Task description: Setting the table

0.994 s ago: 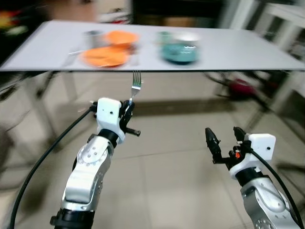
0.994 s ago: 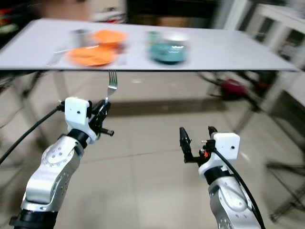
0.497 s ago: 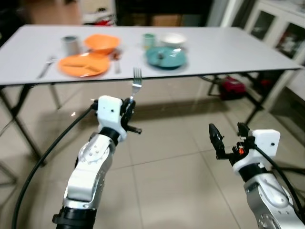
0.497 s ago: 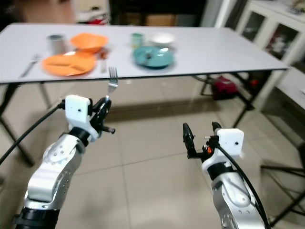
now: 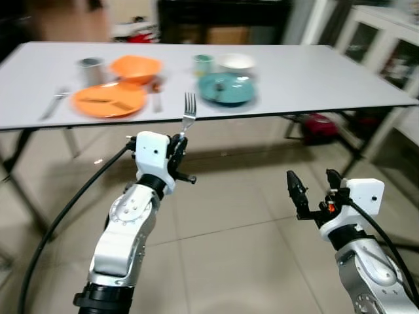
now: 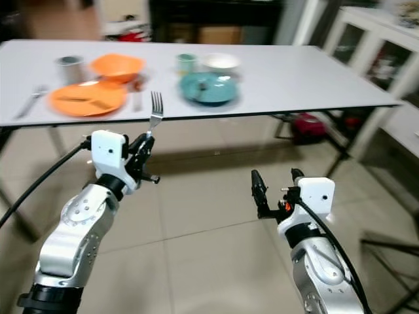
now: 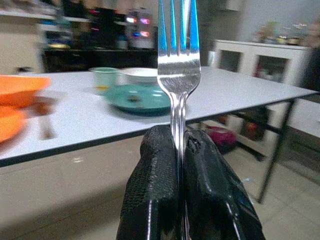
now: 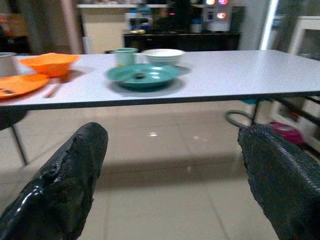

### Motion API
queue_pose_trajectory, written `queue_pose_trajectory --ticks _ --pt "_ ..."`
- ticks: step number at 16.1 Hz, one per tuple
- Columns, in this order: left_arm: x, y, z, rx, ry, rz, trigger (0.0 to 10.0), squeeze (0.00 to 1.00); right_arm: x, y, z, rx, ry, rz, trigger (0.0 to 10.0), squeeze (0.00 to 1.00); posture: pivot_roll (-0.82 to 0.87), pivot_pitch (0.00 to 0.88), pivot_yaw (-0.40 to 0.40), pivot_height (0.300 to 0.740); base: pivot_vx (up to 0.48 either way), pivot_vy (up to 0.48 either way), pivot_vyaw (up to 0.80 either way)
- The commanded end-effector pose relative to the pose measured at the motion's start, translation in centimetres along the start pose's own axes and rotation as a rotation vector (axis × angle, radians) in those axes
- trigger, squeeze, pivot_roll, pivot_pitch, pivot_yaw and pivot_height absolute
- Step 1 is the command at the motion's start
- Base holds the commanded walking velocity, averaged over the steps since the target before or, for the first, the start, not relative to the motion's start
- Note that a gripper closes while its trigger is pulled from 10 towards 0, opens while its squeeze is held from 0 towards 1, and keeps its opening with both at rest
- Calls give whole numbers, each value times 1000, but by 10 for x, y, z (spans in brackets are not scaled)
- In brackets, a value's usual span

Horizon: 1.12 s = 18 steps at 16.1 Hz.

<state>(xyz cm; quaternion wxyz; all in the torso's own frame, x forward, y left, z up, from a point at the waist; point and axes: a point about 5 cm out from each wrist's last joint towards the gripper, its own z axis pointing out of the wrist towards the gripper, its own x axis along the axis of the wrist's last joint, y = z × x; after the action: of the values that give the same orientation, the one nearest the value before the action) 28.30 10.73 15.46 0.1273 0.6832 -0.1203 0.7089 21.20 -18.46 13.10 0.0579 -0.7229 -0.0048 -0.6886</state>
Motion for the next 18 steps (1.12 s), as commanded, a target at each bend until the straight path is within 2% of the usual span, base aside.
queue_pose_trajectory --ticks 1,18 --pt "3 5 2 -19 7 0 10000 0 3 2 0 -6 6 0 10000 0 -39 0 -42 740 356 0 0" --pt "3 0 2 -9 -2 8 10000 0 4 0 4 9 3 -1 10000 0 -30 0 -51 740 354 0 0"
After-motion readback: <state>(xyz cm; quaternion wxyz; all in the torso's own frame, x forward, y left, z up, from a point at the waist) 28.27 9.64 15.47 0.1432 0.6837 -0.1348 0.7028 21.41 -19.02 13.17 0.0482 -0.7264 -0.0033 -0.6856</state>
